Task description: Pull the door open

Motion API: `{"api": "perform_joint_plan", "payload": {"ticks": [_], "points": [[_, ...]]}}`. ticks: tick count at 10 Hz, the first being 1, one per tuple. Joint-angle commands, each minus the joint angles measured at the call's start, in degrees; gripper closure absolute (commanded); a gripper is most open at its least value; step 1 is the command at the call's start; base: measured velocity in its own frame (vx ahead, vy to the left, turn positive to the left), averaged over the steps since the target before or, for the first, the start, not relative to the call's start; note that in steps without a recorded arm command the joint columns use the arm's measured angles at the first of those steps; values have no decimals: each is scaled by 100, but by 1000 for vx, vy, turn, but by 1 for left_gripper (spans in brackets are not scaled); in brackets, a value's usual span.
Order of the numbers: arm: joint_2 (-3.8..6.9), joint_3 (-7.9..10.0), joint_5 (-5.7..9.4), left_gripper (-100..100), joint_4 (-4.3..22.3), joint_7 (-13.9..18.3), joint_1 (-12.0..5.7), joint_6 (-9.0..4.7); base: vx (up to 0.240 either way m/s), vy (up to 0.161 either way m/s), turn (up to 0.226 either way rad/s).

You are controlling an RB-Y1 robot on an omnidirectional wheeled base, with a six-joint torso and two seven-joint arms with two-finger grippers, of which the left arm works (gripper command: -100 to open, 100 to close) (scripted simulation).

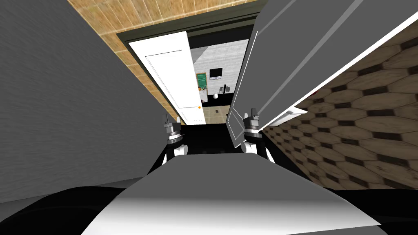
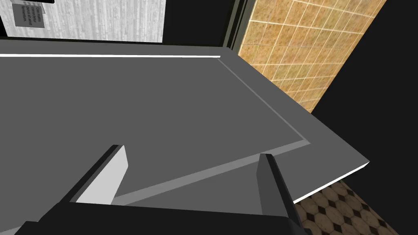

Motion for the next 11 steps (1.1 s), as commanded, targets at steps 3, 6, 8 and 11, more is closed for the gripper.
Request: {"api": "perform_joint_plan", "payload": {"ticks": [3, 6, 8, 11], "points": [[125, 42, -124, -100, 396, -321, -145, -83, 95, -2, 15], [240, 91, -269, -100, 861, -697, -314, -181, 139, 1, 20], [280, 113, -331, -100, 1060, -858, -387, -223, 114, -2, 13], [359, 157, -461, -100, 1475, -1194, -539, -311, 91, -4, 18]]}}
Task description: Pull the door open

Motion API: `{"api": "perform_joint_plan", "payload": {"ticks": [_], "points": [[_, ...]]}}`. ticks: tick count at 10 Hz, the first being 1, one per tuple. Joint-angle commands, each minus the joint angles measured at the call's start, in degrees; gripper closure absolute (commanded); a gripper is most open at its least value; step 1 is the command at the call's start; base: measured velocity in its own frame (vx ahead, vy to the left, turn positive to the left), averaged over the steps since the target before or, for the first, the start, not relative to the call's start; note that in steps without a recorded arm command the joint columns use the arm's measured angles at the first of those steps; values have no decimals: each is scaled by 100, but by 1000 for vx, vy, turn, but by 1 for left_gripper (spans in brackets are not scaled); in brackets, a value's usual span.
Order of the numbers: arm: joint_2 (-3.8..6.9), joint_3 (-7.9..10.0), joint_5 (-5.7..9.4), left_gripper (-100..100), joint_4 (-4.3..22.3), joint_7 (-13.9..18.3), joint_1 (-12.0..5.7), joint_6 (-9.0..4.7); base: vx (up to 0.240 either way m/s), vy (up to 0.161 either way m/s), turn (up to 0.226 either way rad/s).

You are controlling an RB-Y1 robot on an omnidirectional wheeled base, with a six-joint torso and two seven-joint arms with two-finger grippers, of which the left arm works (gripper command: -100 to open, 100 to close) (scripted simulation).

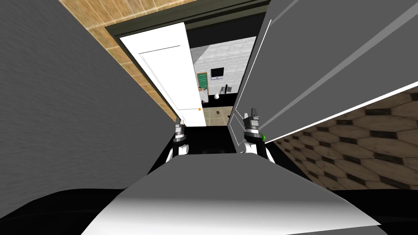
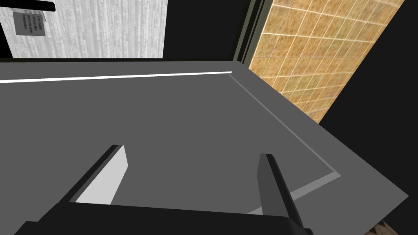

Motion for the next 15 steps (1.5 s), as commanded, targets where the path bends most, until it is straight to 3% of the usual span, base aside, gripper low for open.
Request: {"api": "perform_joint_plan", "payload": {"ticks": [1, 15], "points": [[12, -2, -91, -100, 213, -228, -90, -30, 128, 2, 20], [243, 192, -663, -100, 2041, -1707, -757, -415, 98, -4, 16]]}}
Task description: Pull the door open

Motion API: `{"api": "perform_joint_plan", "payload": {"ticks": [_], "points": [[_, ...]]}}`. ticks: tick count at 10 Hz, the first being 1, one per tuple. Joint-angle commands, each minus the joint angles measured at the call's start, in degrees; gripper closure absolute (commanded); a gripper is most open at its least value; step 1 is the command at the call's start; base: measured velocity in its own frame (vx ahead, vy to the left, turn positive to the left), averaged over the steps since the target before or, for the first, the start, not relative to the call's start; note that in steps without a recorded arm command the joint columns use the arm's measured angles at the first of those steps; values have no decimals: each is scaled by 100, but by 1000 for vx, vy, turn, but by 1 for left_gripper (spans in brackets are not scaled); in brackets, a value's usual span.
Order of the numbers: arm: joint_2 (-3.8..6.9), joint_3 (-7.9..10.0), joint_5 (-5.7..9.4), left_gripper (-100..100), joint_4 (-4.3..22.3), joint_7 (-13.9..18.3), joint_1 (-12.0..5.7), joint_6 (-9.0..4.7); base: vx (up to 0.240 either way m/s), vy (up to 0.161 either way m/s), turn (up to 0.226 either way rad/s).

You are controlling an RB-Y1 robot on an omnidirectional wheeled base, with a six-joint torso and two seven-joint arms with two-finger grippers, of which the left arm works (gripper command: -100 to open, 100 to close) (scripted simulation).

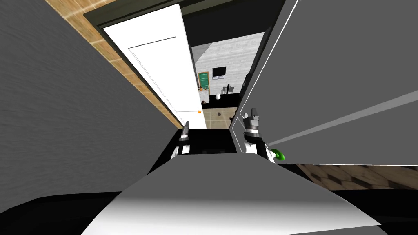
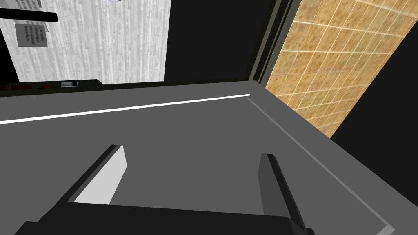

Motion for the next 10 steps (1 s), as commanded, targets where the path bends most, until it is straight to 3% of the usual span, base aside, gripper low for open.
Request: {"api": "perform_joint_plan", "payload": {"ticks": [1, 10], "points": [[31, 31, -70, -100, 234, -193, -106, -34, 106, -7, 23], [131, 169, -474, -100, 1527, -1239, -578, -306, 98, -6, 18]]}}
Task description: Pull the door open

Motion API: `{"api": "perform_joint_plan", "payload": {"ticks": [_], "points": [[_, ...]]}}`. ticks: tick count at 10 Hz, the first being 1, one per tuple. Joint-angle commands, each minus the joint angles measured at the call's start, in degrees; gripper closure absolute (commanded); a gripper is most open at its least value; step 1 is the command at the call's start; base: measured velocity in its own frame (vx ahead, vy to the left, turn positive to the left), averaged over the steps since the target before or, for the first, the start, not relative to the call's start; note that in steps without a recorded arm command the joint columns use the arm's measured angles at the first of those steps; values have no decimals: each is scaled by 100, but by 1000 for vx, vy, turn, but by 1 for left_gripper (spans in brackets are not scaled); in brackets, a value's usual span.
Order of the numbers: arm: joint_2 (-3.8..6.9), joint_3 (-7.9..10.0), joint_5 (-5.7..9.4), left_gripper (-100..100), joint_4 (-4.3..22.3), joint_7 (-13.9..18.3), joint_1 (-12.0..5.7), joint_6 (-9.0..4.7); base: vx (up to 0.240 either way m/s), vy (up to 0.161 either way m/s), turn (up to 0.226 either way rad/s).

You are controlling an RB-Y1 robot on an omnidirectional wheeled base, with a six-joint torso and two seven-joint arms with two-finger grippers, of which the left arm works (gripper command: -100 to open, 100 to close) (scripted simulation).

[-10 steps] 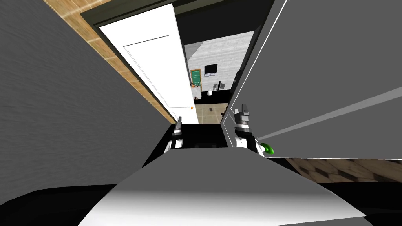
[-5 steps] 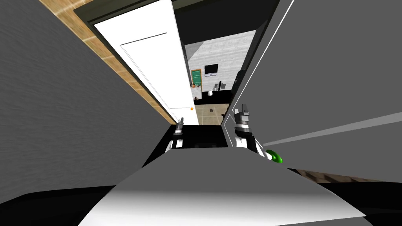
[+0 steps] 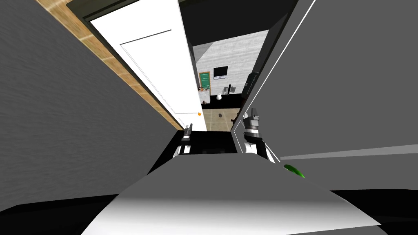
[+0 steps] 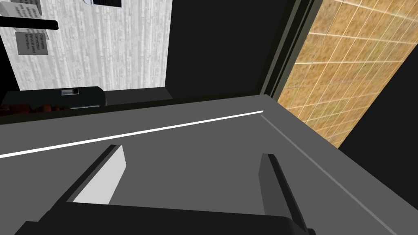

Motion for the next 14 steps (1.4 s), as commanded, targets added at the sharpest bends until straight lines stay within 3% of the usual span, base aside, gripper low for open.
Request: {"api": "perform_joint_plan", "payload": {"ticks": [1, 14], "points": [[21, 30, -71, -100, 263, -201, -88, -72, 106, 2, 22], [107, 213, -610, -100, 1987, -1597, -718, -436, 98, -8, 17]]}}
